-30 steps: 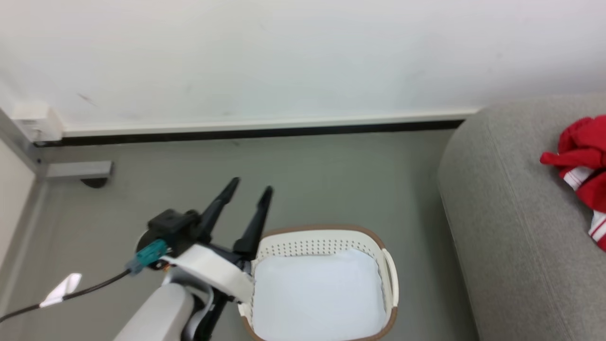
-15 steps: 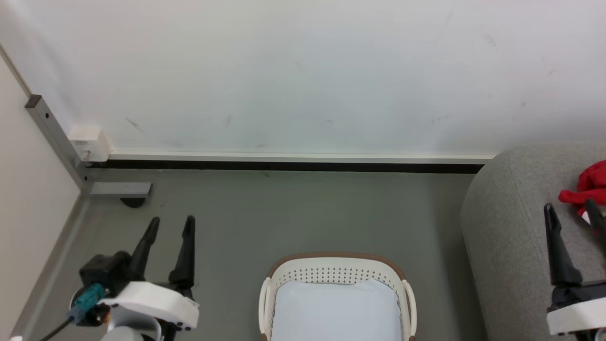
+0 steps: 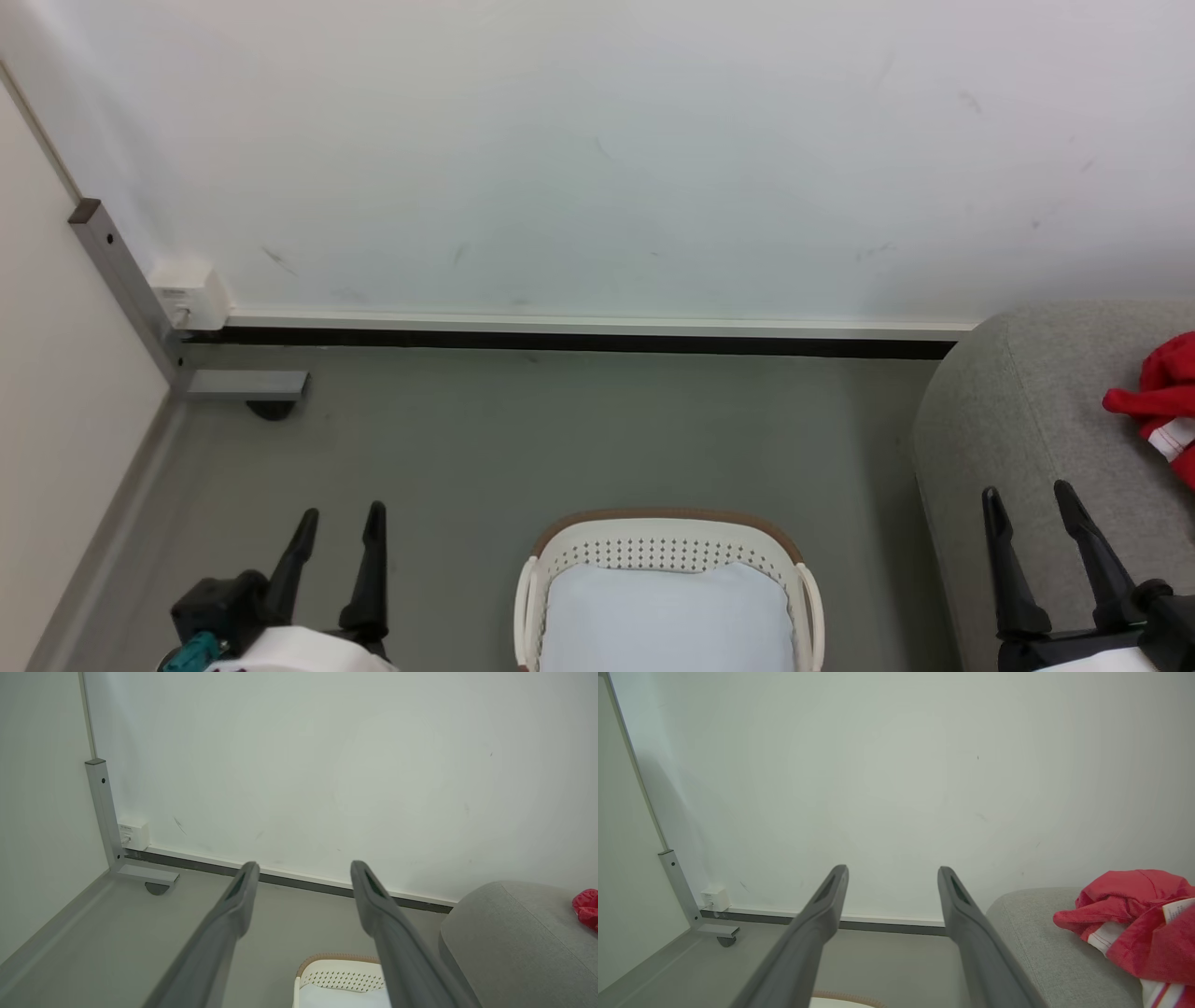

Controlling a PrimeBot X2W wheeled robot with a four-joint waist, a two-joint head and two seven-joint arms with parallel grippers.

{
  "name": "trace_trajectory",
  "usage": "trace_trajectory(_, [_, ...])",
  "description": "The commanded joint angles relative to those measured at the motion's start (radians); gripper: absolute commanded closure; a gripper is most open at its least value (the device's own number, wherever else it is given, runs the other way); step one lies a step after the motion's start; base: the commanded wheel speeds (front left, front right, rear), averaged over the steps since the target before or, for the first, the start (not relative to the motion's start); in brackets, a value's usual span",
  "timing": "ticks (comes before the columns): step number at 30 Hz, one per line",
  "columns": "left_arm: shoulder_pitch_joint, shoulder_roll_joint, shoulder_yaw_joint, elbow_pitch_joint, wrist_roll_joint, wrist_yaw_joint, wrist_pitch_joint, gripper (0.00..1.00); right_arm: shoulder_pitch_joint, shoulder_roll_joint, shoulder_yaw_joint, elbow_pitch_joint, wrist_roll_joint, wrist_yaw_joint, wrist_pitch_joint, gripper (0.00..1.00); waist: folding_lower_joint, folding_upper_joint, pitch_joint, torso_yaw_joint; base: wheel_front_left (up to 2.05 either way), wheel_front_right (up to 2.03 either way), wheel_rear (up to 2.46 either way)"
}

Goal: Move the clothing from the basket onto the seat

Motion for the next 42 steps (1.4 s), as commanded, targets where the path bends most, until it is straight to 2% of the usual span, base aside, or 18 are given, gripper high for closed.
trace_trajectory(1, [0.011, -0.006, 0.008, 0.006, 0.012, -0.005, 0.0, 0.0, 0.012, 0.004, 0.001, 0.002, -0.017, -0.003, -0.003, 0.0, 0.0001, 0.0, 0.002, -0.002, 0.0, 0.0, 0.0])
trace_trajectory(12, [-0.006, -0.049, 0.058, 0.026, 0.083, -0.04, 0.0, 0.0, -0.01, 0.016, 0.018, 0.059, -0.016, -0.003, -0.003, 0.0, 0.0001, 0.0, 0.005, -0.015, 0.0, 0.0, 0.0])
trace_trajectory(37, [-0.017, -0.066, 0.062, 0.051, 0.097, -0.052, 0.0, 0.0, -0.029, 0.005, 0.055, 0.083, 0.003, -0.003, -0.003, 0.0, 0.0001, 0.0, 0.003, -0.02, 0.0, 0.0, 0.0])
trace_trajectory(38, [-0.013, -0.069, 0.06, 0.047, 0.093, -0.049, 0.0, 1.0, -0.017, 0.013, 0.056, 0.082, -0.009, 0.0, 0.0, 1.0, 0.0001, 0.0, 0.003, -0.02, 0.0, 0.0, 0.0])
trace_trajectory(42, [-0.001, -0.075, 0.067, 0.071, 0.068, -0.049, 0.012, 1.0, -0.001, 0.025, 0.057, 0.1, 0.015, 0.0, 0.009, 1.0, 0.0002, 0.0, 0.003, -0.02, 0.0, 0.0, 0.0])
